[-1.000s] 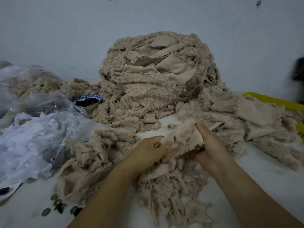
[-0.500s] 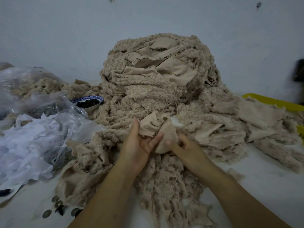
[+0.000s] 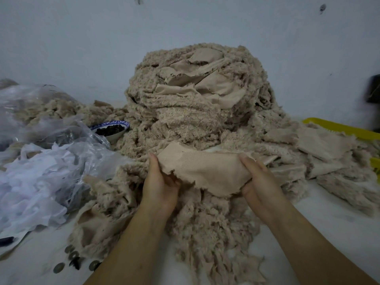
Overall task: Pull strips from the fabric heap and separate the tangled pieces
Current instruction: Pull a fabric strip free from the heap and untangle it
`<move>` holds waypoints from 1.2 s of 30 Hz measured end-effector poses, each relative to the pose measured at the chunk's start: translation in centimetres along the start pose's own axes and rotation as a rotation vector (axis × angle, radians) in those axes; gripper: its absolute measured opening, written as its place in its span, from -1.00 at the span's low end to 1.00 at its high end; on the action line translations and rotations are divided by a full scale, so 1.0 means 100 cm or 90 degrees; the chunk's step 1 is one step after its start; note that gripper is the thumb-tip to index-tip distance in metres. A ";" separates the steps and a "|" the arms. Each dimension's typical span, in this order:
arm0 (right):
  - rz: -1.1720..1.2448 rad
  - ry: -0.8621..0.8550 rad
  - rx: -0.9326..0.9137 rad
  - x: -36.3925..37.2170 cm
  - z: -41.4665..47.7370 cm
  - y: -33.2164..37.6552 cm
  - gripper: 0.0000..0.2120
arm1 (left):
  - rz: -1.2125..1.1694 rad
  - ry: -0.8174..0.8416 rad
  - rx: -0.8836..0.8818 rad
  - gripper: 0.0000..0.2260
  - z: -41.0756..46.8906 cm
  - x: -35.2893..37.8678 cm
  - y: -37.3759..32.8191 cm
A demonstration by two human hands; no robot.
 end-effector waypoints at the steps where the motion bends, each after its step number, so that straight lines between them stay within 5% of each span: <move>1: 0.000 0.002 0.006 0.000 -0.001 0.001 -0.57 | 0.003 0.002 -0.002 -0.49 -0.001 0.001 -0.001; 14: 0.017 0.012 0.030 0.006 -0.005 0.002 -0.63 | -0.070 0.017 -0.024 -0.57 -0.001 -0.002 -0.001; 19: -0.039 0.043 0.006 0.009 -0.006 -0.004 -0.60 | 0.150 0.139 0.023 -0.68 -0.012 0.011 0.004; 24: -0.316 0.270 0.016 0.022 -0.019 -0.017 -0.68 | 0.503 0.285 0.015 -0.53 -0.031 0.022 0.020; 27: -0.592 0.214 -0.068 0.020 -0.017 -0.016 -0.91 | 0.568 0.201 0.039 -0.60 -0.030 0.021 0.016; 29: -0.671 0.155 -0.115 0.014 -0.011 -0.016 -0.94 | 0.577 0.103 0.088 -0.47 -0.024 0.016 0.012; 31: -0.594 0.120 -0.118 0.012 -0.007 -0.013 -0.88 | 0.552 0.032 0.162 -0.46 -0.018 0.010 0.007; 33: -0.251 0.067 -0.093 0.007 0.000 -0.002 -0.87 | 0.578 -0.022 0.262 -0.62 -0.015 0.006 -0.002; 36: 0.185 -0.027 -0.114 -0.010 0.009 0.019 -0.50 | 0.736 -0.112 0.370 -0.82 -0.010 -0.002 -0.010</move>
Point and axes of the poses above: each hand's wrist, its own z-axis towards the middle knuckle, its own x-axis out of the palm, y = z × x, the point moved 3 cm from there along z, towards the middle knuckle, and after that the axes turned 4 degrees about z, right-handed, at the moved point
